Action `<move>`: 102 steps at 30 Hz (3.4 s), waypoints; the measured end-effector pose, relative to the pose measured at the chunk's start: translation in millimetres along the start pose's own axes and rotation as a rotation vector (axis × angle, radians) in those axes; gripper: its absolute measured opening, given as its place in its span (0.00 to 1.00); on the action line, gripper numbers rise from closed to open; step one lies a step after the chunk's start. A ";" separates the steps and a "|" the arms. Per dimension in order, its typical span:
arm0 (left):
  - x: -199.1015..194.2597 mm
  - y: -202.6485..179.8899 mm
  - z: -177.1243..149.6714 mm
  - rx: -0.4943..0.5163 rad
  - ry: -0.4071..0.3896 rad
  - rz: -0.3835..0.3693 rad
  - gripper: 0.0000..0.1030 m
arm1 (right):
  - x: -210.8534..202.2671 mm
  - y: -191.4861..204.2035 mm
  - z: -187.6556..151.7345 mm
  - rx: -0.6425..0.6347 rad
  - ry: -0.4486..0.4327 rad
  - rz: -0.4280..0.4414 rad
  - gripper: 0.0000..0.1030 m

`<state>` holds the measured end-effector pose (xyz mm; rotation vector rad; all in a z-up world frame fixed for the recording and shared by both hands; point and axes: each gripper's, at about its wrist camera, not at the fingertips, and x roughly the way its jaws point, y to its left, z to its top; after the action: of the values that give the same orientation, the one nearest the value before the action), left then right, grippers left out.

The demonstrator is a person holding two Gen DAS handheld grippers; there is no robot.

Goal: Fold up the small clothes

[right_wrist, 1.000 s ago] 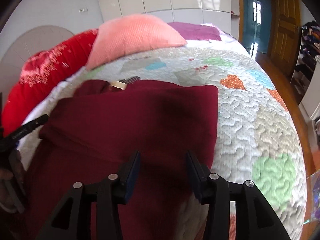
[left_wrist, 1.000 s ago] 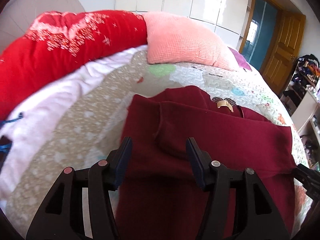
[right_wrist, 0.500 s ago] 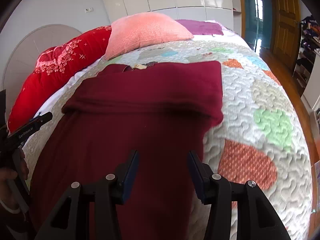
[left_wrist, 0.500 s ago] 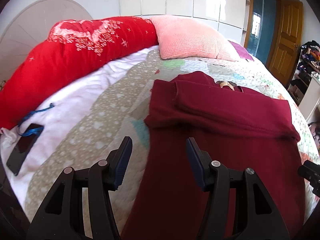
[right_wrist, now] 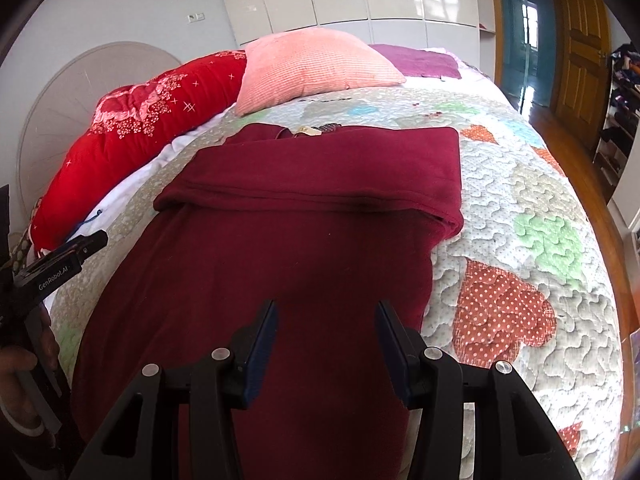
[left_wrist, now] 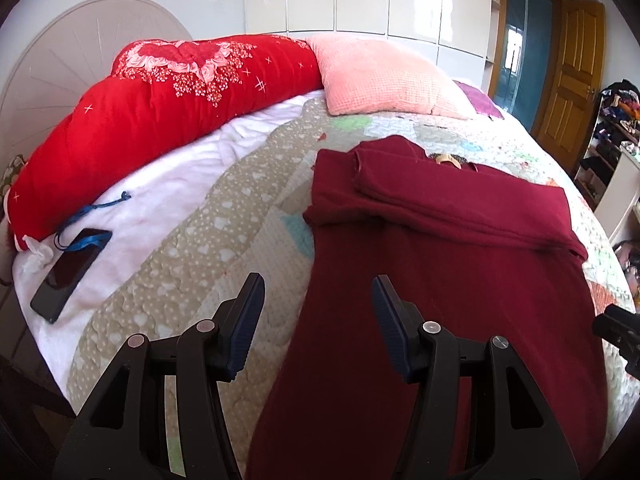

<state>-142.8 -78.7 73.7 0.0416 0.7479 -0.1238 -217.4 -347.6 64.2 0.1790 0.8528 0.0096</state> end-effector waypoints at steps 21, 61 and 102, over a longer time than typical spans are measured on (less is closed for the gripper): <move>-17.0 11.8 -21.7 -0.001 -0.009 0.029 0.54 | -12.5 6.5 -12.7 0.005 0.006 0.002 0.47; -38.9 71.3 -102.2 -0.146 0.291 -0.335 0.64 | -47.8 -48.4 -114.8 0.084 0.105 0.136 0.08; -49.3 66.5 -124.3 -0.042 0.350 -0.358 0.41 | -56.2 -44.9 -162.8 0.215 0.147 0.710 0.46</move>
<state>-254.2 2.3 15.7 -0.1144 1.1028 -0.4498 -379.3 -371.5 -5.7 0.6825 0.8990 0.6032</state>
